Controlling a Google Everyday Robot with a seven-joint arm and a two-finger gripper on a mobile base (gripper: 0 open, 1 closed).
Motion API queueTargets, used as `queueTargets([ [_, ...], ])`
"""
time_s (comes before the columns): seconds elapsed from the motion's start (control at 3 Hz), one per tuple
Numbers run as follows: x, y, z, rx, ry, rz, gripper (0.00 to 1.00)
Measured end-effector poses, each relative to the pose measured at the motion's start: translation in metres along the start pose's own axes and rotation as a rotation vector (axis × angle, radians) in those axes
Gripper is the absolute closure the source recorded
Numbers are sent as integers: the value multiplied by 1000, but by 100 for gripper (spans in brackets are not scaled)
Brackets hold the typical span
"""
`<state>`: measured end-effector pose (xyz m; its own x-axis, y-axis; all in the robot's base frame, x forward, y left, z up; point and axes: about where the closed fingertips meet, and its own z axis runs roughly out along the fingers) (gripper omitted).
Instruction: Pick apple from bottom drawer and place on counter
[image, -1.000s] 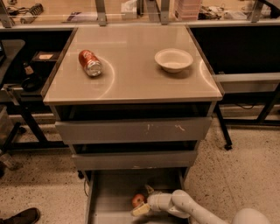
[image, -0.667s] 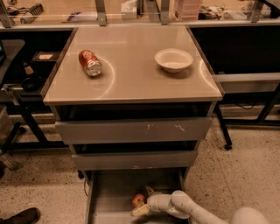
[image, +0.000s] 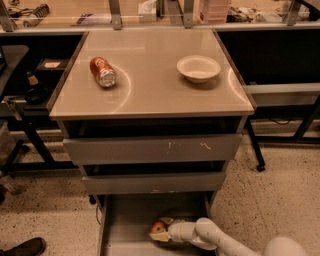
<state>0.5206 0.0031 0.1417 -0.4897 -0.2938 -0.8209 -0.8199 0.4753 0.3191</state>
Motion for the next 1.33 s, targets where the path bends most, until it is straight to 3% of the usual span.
queueTargets([
  [0.67, 0, 0, 0, 0, 0, 0, 86],
  [1.0, 0, 0, 0, 0, 0, 0, 100],
  [1.33, -7, 8, -8, 31, 16, 11, 100],
])
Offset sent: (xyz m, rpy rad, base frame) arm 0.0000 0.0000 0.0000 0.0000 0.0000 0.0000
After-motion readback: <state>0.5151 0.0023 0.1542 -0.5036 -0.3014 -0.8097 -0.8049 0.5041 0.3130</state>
